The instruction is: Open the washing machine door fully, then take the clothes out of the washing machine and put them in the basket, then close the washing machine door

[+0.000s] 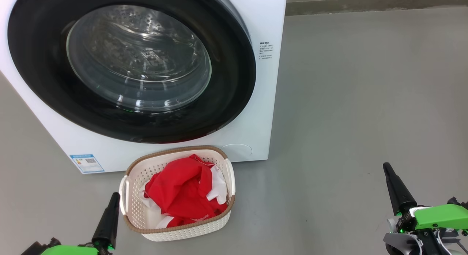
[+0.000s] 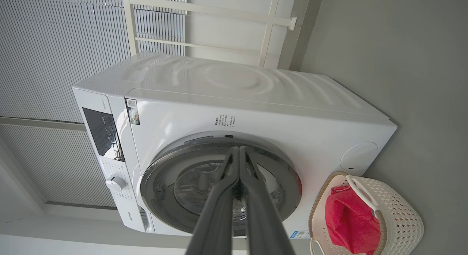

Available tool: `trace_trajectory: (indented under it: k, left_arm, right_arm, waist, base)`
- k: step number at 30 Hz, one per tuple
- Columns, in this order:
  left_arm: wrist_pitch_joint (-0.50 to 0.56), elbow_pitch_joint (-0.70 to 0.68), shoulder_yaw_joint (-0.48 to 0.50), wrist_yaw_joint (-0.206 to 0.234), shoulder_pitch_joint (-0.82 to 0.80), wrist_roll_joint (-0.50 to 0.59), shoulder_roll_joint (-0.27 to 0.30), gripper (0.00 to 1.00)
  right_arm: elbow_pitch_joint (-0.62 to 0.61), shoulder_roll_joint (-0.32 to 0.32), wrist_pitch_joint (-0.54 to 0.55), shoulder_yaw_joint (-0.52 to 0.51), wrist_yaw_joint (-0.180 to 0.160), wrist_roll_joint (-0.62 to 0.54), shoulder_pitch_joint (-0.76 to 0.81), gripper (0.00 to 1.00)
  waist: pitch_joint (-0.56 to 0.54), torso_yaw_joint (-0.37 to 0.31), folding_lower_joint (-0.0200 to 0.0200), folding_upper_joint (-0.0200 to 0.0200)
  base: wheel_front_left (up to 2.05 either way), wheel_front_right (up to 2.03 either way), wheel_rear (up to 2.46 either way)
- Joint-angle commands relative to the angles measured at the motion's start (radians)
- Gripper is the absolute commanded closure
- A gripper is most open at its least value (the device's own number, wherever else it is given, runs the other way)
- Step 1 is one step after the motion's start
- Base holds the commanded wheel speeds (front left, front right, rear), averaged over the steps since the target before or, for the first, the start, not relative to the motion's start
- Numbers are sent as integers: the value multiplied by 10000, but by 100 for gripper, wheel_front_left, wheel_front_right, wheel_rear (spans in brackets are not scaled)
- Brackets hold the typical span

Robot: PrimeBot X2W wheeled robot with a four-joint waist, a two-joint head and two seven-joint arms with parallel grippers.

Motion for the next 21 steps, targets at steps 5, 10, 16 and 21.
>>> trace_trajectory:
  k: [5,10,16,21]
  left_arm:
    - [116,-197,371,-67,-390,14,78,100]
    - [120,-197,376,-67,-390,18,74,100]
    - [124,-197,381,-67,-391,23,70,100]
    - [128,-197,386,-67,-391,27,67,100]
  right_arm:
    - [-300,-146,59,141,6,63,-426,100]
    - [-300,-144,60,139,6,61,-427,100]
    - [-300,-143,62,137,6,60,-427,100]
    - [-300,-142,63,135,6,58,-427,100]
  waist:
    - [0,0,0,0]
    - [0,0,0,0]
    - [0,0,0,0]
    - [0,0,0,0]
  base:
    - [0,0,0]
    - [0,0,0]
    - [0,0,0]
    - [0,0,0]
